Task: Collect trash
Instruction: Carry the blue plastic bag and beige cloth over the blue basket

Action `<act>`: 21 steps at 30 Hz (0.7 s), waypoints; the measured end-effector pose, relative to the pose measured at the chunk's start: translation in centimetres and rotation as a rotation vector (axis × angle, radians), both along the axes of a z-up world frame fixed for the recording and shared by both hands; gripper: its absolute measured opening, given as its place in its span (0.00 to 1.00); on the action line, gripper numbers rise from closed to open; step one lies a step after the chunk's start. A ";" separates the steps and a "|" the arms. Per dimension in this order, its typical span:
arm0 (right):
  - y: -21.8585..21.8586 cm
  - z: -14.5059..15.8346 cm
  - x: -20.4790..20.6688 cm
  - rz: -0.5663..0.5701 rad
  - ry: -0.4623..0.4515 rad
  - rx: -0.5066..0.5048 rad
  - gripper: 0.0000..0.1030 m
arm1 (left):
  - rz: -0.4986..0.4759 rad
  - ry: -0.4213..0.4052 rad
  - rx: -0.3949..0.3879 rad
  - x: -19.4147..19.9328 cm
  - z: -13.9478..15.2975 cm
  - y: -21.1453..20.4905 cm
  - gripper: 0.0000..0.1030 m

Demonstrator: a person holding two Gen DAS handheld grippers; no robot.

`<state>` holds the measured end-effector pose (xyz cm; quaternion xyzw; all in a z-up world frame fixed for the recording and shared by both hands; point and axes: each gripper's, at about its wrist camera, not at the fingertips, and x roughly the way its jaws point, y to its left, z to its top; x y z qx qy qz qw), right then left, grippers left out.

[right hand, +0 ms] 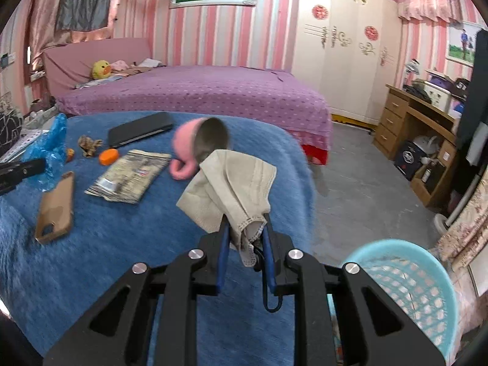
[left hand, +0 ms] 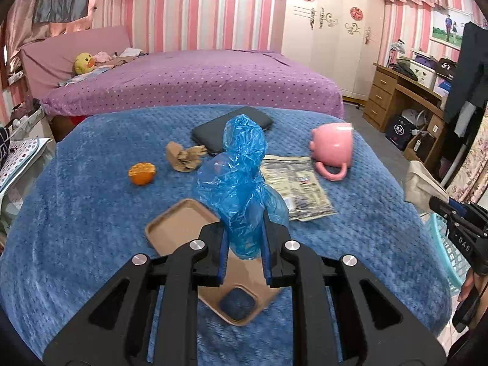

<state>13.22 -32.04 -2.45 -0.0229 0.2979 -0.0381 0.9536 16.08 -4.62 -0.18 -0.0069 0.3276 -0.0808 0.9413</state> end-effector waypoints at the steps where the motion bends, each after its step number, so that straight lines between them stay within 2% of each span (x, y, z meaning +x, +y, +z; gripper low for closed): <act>1: -0.9 0.0 -0.4 -0.014 0.002 0.001 0.20 | -0.004 -0.002 0.001 -0.2 0.0 -0.4 0.16; 11: -7.4 -0.4 -3.0 -0.100 -0.002 0.018 0.20 | -0.071 0.021 0.008 -1.2 -1.0 -5.0 0.16; 18: -11.0 -0.6 -4.3 -0.142 -0.008 0.056 0.20 | -0.112 -0.008 0.021 -2.2 -0.6 -8.6 0.16; 21: -12.3 -0.8 -4.9 -0.166 -0.013 0.065 0.20 | -0.123 0.000 0.003 -2.4 -0.7 -10.2 0.16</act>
